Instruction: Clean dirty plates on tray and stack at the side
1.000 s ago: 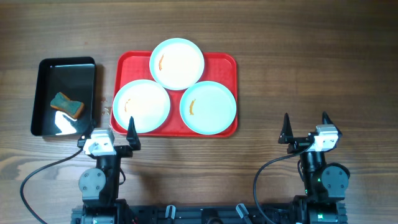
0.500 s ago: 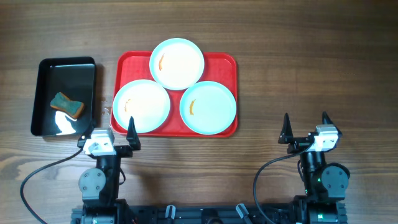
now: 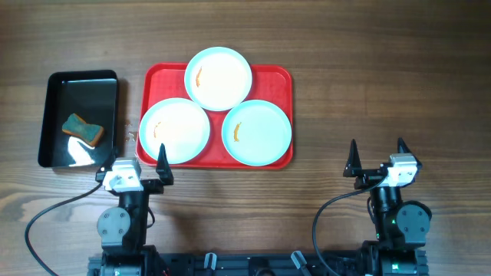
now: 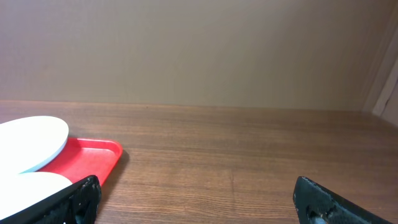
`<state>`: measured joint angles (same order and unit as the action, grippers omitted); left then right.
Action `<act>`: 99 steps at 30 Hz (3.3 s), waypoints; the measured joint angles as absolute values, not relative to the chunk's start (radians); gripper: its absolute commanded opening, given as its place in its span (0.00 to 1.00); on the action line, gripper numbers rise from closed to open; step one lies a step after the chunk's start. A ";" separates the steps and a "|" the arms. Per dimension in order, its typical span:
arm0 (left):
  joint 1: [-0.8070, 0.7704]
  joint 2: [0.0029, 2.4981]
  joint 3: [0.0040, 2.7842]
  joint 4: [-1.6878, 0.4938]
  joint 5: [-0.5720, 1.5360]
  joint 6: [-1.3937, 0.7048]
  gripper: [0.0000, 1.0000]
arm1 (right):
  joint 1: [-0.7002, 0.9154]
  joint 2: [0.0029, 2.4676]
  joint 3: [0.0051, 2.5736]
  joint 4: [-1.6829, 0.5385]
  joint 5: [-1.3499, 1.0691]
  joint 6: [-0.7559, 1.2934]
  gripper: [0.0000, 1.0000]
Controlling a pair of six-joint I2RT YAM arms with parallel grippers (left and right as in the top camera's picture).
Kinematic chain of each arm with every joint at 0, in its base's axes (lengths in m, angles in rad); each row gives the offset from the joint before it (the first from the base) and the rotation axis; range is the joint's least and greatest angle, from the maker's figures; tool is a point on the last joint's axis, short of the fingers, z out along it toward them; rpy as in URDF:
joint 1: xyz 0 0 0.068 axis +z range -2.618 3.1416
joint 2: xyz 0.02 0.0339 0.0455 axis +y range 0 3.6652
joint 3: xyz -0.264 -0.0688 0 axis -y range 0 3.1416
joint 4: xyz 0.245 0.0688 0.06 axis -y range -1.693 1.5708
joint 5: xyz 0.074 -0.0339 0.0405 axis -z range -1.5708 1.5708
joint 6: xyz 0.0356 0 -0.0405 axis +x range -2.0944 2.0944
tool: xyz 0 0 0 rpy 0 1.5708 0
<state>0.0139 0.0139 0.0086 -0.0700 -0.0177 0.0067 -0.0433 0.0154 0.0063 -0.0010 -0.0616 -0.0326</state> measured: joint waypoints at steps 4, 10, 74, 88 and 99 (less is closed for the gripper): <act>0.014 0.014 0.009 -0.070 -0.018 0.007 1.00 | -0.043 0.015 0.006 -0.001 -0.062 -0.033 1.00; 0.014 0.014 0.009 -0.070 -0.018 0.007 1.00 | -0.043 0.015 0.006 -0.001 -0.062 -0.033 1.00; 0.014 0.014 0.009 -0.070 -0.018 0.007 1.00 | -0.043 0.015 0.006 -0.001 -0.062 -0.033 1.00; 0.014 0.014 0.009 -0.070 -0.018 0.007 1.00 | -0.043 0.015 0.006 -0.001 -0.062 -0.033 1.00; 0.014 0.014 0.007 0.026 0.483 -0.212 1.00 | -0.043 0.015 0.006 -0.001 -0.062 -0.033 1.00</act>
